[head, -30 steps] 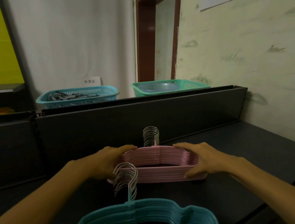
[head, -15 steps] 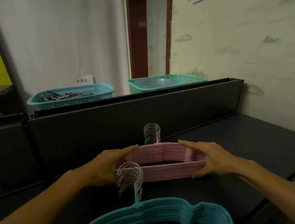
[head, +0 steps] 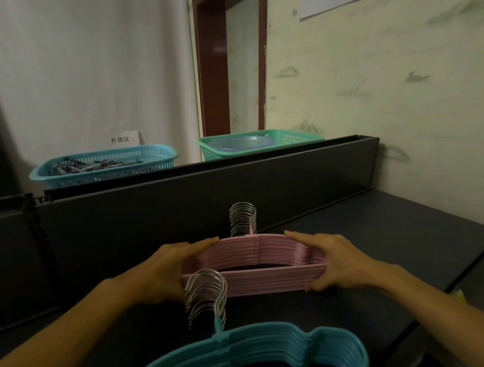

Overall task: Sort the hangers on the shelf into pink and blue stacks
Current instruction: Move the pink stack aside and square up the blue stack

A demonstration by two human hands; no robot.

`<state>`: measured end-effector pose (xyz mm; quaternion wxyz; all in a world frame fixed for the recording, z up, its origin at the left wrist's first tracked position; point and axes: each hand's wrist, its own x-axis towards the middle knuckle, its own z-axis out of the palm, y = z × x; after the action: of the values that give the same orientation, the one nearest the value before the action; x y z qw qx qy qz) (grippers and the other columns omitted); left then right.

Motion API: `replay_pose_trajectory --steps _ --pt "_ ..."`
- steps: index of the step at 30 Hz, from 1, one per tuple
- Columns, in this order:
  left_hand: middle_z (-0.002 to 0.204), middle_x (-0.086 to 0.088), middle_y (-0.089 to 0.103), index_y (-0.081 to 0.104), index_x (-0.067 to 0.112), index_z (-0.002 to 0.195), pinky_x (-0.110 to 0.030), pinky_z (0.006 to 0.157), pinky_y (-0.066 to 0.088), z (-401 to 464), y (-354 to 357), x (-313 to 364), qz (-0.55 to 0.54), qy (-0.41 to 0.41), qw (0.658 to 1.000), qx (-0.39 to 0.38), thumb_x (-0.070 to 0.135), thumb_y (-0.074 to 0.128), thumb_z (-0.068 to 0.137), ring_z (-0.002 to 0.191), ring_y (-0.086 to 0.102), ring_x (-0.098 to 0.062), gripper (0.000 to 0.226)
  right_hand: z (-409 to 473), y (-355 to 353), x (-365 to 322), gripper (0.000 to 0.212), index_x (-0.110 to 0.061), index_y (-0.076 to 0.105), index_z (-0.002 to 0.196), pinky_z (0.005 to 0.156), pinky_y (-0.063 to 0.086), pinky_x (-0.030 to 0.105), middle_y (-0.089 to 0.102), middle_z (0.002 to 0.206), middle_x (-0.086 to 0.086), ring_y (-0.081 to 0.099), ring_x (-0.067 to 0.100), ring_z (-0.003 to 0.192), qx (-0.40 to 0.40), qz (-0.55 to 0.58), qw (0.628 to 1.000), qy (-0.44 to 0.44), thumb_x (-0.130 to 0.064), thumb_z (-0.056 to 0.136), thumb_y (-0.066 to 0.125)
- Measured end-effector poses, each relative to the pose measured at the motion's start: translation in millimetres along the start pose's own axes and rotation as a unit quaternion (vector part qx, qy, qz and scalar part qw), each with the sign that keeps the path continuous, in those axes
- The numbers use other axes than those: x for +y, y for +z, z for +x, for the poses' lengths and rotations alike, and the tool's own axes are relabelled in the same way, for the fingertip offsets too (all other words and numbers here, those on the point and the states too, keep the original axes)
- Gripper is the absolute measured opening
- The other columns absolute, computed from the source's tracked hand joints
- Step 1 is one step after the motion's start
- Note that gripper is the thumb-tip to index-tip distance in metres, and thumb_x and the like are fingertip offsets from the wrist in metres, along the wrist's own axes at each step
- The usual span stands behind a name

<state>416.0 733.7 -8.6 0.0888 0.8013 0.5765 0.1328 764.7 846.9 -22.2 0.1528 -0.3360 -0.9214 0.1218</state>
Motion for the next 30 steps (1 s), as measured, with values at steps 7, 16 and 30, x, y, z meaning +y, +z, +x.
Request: replay_pose_trajectory --steps 7,16,30 --pt "0.12 0.02 0.039 -0.002 0.058 0.137 -0.022 0.096 0.042 18.2 -21.7 11.0 0.028 0.028 0.999 0.014 0.038 0.076 0.074 0.111 0.044 0.003 0.103 -4.0 -19.3 4.4 0.108 -0.06 0.01 0.14 0.096 0.043 0.033 0.055 0.118 -0.006 0.051 0.007 0.102 0.044 0.002 0.999 -0.009 -0.041 0.063 0.084" --pt "0.114 0.024 0.038 -0.003 0.059 0.135 -0.019 0.09 0.042 62.1 -43.4 55.0 0.064 0.026 0.997 0.02 0.032 0.08 0.071 0.105 0.045 0.003 0.109 -5.5 -58.0 49.1 0.108 -0.06 0.009 0.141 0.096 0.045 0.035 0.054 0.119 -0.007 0.051 0.007 0.105 0.068 0.015 0.997 -0.035 -0.04 0.065 0.083" --pt "0.122 0.017 0.035 -0.004 0.056 0.137 -0.017 0.086 0.04 185.9 22.7 161.1 0.036 -0.015 0.995 0.09 0.031 0.08 0.071 0.111 0.04 -0.001 0.109 -11.7 -153.5 218.8 0.105 -0.056 0.012 0.143 0.104 0.042 0.034 0.054 0.131 -0.004 0.05 0.007 0.116 0.016 -0.023 0.995 -0.098 -0.043 0.067 0.082"
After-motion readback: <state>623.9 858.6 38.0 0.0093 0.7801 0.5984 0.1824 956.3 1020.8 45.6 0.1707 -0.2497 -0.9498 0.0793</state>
